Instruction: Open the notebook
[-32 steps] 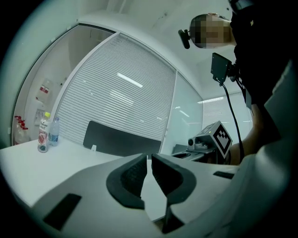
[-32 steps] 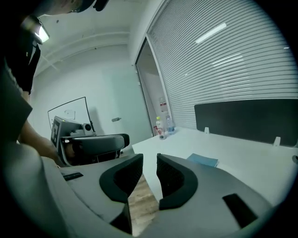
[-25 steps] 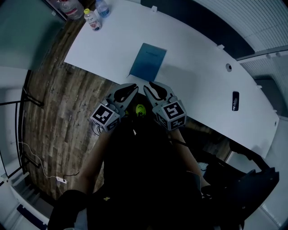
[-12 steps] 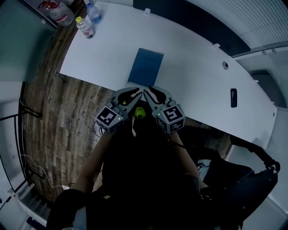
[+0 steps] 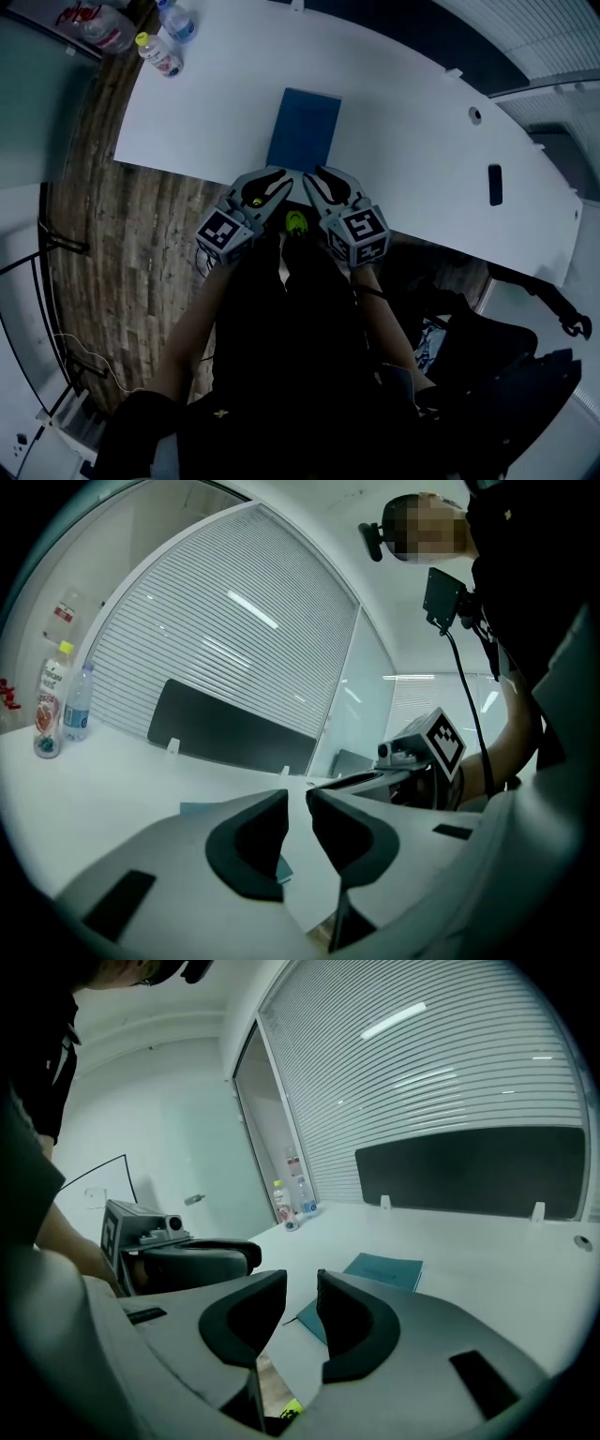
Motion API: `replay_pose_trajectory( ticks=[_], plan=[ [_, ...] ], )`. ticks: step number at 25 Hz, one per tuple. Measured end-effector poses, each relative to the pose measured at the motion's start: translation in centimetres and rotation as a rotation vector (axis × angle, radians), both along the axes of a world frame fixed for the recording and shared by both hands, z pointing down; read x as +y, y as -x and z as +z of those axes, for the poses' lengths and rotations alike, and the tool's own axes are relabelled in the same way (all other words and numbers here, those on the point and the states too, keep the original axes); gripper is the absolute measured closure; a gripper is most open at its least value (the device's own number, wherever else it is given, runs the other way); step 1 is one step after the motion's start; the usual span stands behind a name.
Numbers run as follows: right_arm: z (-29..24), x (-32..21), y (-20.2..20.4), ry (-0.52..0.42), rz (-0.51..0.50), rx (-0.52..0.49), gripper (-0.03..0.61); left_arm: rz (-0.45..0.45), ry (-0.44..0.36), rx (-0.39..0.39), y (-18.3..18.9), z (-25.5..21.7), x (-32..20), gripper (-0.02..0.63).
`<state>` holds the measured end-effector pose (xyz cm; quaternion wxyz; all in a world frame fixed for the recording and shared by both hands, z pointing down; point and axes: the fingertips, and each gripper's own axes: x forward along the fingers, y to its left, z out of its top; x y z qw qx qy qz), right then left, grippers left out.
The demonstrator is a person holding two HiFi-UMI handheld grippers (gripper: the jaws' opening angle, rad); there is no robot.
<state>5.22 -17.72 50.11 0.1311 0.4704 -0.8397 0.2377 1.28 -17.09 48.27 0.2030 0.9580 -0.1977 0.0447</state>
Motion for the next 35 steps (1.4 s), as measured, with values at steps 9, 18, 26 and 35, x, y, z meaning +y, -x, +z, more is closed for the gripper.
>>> replay_pose_trajectory(
  ticks=[9,18,26,35],
  plan=[
    [4.6,-1.2,-0.9,0.085,0.059,0.010,0.476,0.022,0.030,-0.017,-0.6,3.3,-1.9,0.520],
    [9.7,-1.9,-3.4,0.209,0.190,0.016,0.413,0.022,0.064,-0.030,-0.7,6.8,-3.5,0.512],
    [12.6,-2.2,-4.6,0.290,0.260,0.005,0.376,0.005,0.094,-0.054,-0.6,9.6,-4.6,0.499],
    [14.6,-2.5,-4.9,0.377,0.293,-0.051,0.353,-0.020,0.129,-0.067,-0.3,11.2,-5.6,0.499]
  ],
)
